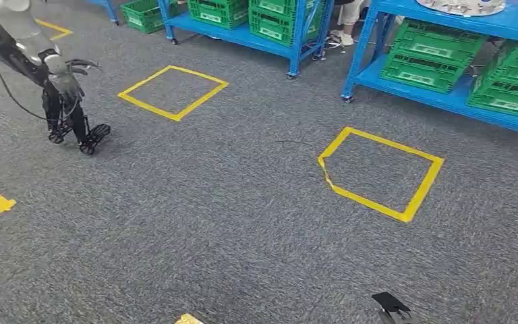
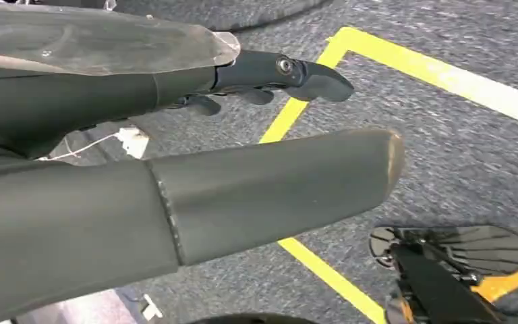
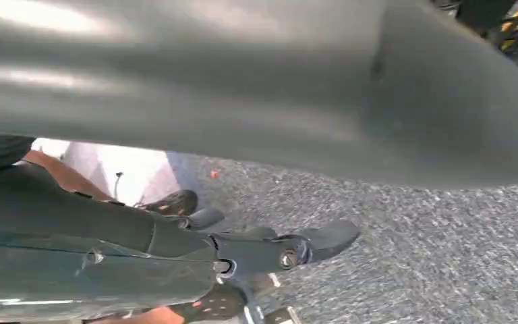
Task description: Take the parts from the cabinet and place them on the table.
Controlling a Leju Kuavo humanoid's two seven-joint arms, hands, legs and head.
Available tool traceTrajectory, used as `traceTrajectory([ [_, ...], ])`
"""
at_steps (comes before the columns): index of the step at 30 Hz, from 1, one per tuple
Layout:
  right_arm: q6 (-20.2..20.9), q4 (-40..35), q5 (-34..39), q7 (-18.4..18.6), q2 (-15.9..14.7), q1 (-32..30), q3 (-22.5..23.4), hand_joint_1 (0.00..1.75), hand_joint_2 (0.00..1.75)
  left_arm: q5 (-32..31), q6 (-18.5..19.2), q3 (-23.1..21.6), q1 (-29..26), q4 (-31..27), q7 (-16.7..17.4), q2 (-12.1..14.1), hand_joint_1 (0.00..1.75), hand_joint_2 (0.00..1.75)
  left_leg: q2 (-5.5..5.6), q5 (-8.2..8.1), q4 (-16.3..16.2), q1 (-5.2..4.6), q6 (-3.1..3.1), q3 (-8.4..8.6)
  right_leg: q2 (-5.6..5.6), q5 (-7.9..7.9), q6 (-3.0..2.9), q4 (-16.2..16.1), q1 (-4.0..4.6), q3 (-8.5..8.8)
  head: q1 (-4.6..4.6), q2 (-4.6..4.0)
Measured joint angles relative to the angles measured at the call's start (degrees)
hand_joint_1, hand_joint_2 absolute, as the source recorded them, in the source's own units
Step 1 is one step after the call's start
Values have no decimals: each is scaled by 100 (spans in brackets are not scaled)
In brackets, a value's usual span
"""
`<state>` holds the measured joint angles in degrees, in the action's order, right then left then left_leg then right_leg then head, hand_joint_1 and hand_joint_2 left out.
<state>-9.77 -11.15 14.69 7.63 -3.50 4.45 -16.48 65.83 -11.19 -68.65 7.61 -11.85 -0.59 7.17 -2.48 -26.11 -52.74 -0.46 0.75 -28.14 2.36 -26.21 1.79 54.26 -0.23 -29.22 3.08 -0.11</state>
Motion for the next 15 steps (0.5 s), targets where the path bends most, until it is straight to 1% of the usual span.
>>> traceTrajectory([
  [1,0,0,0,-2,0,0,0,0,0,0,0,0,4,0,0,2,0,0,-19,2,-1,3,-11,-9,-58,16,-52,15,-24,-28,-28,0],
  [2,0,0,0,-2,0,-2,-2,0,0,-2,0,0,8,0,0,2,0,0,-47,1,4,11,-24,-5,-89,11,-77,25,-9,-39,-75,0],
  [3,0,0,2,0,0,-12,0,0,0,-2,0,0,11,0,0,2,0,0,-82,6,20,12,-58,10,-130,11,-116,24,9,-51,-103,0],
  [4,0,2,2,0,0,-14,0,0,0,-2,0,0,14,0,0,2,0,0,-111,-17,-3,11,-91,9,-164,45,-165,-16,-15,-27,-103,0],
  [5,0,2,2,-2,0,-13,0,0,0,-2,0,0,13,0,0,5,0,0,-6,-114,-118,39,-128,-18,-185,62,-192,-28,-31,-25,-109,0],
  [6,0,2,2,-2,0,-5,0,0,0,-2,0,0,13,0,0,2,0,0,115,-324,-425,41,-158,-165,-209,70,-227,-28,-34,-37,-162,0],
  [7,0,2,2,-4,0,1,0,0,0,-7,0,0,11,0,0,2,0,0,171,-571,-902,51,-180,-387,-228,74,-246,-28,-30,-50,-197,0],
  [8,0,2,2,-7,0,1,0,0,0,-7,0,0,6,0,0,4,0,0,195,-819,-1465,58,-197,-653,-260,78,-254,-27,-23,-61,-210,0],
  [9,0,4,4,-4,0,-3,0,0,0,-7,0,0,-4,0,0,4,0,0,204,-967,-1933,59,-204,-889,-303,79,-256,-26,-16,-69,-221,0],
  [10,0,7,7,-4,0,-5,0,0,0,-9,0,0,-16,0,0,4,0,0,205,-950,-2080,59,-197,-981,-343,81,-259,-25,-13,-69,-225,0],
  [11,0,7,7,-4,0,-6,0,0,0,-9,0,0,-24,0,0,4,0,0,207,-780,-1916,59,-181,-923,-393,82,-258,-25,-12,-63,-232,0],
  [12,0,7,7,-4,0,-5,-2,0,0,-11,0,0,-24,0,0,4,0,0,219,-524,-1505,59,-153,-740,-436,82,-257,-25,-12,-53,-238,0],
  [13,0,7,7,-4,0,-4,-2,0,0,-13,0,0,-17,0,0,4,0,0,244,-225,-907,58,-120,-461,-479,82,-256,-25,-12,-37,-245,0],
  [14,0,7,7,-4,0,-3,-2,0,0,-17,0,0,-12,0,0,11,0,0,335,10,-361,57,-78,-200,-517,83,-253,-25,-13,-29,-251,0],
  [15,-2,7,7,-7,2,-2,-2,0,0,-17,0,0,-7,0,0,26,0,0,534,13,-24,48,-37,-74,-545,77,-230,-12,6,-47,-254,0],
])
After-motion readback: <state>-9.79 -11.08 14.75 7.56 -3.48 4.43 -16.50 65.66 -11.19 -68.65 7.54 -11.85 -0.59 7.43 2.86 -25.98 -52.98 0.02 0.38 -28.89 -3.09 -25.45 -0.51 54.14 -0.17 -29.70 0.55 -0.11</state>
